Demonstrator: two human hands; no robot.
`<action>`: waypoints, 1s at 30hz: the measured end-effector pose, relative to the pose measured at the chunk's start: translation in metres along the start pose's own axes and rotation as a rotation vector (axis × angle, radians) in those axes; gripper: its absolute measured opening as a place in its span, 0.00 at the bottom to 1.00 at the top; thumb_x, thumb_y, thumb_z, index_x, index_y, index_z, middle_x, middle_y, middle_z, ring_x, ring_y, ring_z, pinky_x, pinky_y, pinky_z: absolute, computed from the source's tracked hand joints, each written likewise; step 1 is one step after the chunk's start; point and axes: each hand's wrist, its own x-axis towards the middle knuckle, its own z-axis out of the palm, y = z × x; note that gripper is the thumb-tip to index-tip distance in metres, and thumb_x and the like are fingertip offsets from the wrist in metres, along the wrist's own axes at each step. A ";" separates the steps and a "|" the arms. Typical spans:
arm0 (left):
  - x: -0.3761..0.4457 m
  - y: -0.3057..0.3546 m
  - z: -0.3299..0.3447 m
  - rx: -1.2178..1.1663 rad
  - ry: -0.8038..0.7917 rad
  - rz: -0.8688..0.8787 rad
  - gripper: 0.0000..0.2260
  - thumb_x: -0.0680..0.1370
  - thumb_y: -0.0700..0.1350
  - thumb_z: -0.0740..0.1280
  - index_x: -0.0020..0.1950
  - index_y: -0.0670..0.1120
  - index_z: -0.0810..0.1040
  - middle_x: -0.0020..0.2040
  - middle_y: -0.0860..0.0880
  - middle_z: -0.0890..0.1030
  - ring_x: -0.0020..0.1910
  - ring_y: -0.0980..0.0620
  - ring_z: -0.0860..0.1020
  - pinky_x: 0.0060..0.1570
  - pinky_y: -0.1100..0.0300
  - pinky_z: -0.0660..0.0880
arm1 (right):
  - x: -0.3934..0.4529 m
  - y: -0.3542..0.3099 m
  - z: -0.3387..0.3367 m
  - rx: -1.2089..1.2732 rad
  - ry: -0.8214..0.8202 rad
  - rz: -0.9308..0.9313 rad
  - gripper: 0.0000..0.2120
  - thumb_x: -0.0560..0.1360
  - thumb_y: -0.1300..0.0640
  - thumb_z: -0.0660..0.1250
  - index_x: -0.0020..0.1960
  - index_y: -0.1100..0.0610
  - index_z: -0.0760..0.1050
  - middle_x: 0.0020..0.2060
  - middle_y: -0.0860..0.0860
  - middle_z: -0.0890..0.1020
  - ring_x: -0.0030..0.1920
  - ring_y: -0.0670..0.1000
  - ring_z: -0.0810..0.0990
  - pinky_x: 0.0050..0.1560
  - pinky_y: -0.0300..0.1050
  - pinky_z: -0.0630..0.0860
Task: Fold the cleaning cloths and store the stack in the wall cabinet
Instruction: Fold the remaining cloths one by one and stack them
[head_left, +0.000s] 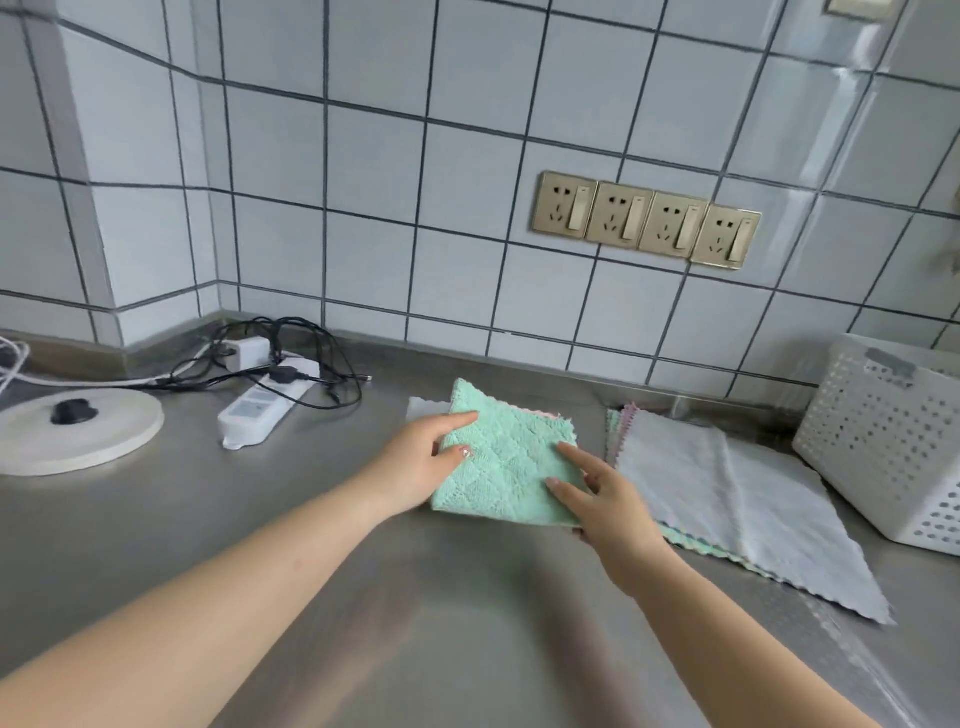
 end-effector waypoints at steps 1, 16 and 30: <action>0.008 -0.003 -0.006 -0.013 0.001 -0.024 0.19 0.79 0.40 0.62 0.71 0.47 0.69 0.70 0.42 0.67 0.70 0.44 0.65 0.66 0.59 0.61 | 0.010 -0.007 0.004 -0.004 0.000 -0.007 0.20 0.74 0.55 0.69 0.64 0.43 0.73 0.51 0.47 0.75 0.44 0.47 0.73 0.33 0.35 0.72; 0.083 -0.064 -0.020 0.020 0.047 -0.230 0.19 0.79 0.42 0.64 0.69 0.46 0.70 0.72 0.49 0.68 0.70 0.51 0.66 0.59 0.66 0.60 | 0.099 -0.011 0.043 -0.203 -0.097 0.062 0.23 0.75 0.55 0.68 0.69 0.53 0.70 0.52 0.49 0.74 0.31 0.40 0.70 0.28 0.30 0.67; 0.097 -0.056 0.011 0.762 -0.057 0.017 0.22 0.81 0.51 0.48 0.75 0.49 0.58 0.77 0.52 0.54 0.77 0.52 0.49 0.74 0.47 0.47 | 0.112 -0.021 0.073 -0.842 -0.223 -0.229 0.24 0.81 0.48 0.52 0.76 0.45 0.55 0.77 0.47 0.52 0.77 0.49 0.47 0.74 0.63 0.45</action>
